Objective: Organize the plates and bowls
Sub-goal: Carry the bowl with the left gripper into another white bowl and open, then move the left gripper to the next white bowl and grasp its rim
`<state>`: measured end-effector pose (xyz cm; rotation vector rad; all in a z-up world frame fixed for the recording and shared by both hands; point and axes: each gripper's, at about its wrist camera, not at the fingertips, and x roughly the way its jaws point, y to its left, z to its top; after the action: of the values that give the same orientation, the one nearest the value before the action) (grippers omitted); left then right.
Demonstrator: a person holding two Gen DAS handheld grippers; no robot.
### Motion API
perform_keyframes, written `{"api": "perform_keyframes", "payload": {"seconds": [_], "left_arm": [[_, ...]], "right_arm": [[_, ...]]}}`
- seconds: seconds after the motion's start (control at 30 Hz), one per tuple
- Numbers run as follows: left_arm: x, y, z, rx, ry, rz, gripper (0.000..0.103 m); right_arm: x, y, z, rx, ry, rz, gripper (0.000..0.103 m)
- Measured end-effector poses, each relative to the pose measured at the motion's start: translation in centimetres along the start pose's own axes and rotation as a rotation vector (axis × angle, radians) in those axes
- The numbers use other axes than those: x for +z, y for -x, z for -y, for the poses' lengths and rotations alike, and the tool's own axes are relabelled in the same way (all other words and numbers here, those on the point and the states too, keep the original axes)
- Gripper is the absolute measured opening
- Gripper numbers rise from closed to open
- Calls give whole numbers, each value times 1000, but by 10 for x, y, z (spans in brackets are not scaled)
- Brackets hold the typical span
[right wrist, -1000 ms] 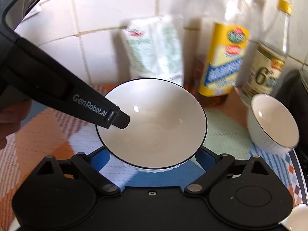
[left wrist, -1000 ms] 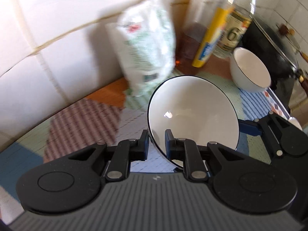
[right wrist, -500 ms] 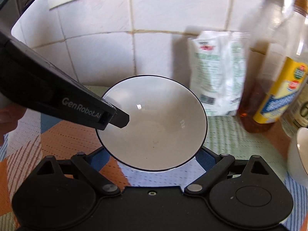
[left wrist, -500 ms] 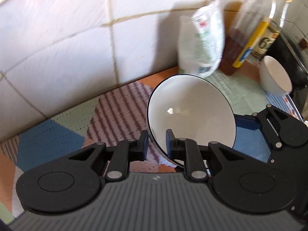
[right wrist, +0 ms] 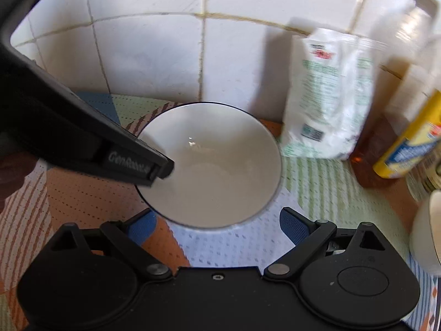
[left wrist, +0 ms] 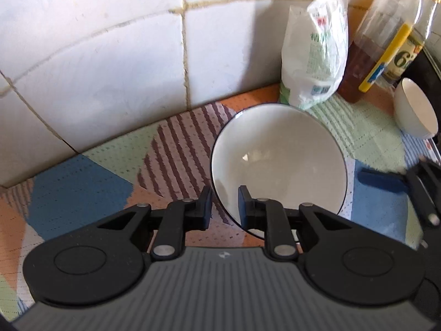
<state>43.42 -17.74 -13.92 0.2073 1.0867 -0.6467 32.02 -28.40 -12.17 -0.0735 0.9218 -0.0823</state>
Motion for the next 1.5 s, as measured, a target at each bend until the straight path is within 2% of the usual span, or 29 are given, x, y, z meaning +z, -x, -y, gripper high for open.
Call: {"api": "perform_keyframes", "payload": {"seconds": [0.1,0.17,0.23,0.37,0.53,0.6,0.77,0.9,1.07,1.2,1.37,1.47,1.5], "left_arm": [[3,14,8,47,-49,-9,27],[4,28,15,79,-74,7,36],[4,40,22,97,-89,3,38],[0,63,39,88,-129,12,42],[-6,84,64,71,-180,5,48],[-10,91,77,49,-206,-11,49],[-21,101,115,54,-296,-24,54],[-32,107,140,31,-325,-39,58],[-46,107,176,30,-352,-59,66],[-51,100,205,64,-365,-72,69],[-51,87,236,68,-359,-108,70],[-50,79,253,65,-352,-118,82],[-52,78,258,64,-350,-113,83]], "right_arm": [[-14,27,4,-4,14,53,98],[-22,46,8,-14,-3,96,98],[-28,63,15,-21,-40,131,98],[-48,96,23,-53,-91,203,98],[-77,132,38,-135,-171,252,98],[-91,146,45,-143,-212,281,98],[-124,182,61,-165,-267,379,98],[-139,200,74,-222,-252,355,98],[-166,216,102,-233,-297,355,98],[-189,218,128,-258,-338,326,98],[-217,210,157,-243,-384,281,98],[-230,198,168,-216,-373,258,99],[-235,193,171,-207,-365,247,99]]}}
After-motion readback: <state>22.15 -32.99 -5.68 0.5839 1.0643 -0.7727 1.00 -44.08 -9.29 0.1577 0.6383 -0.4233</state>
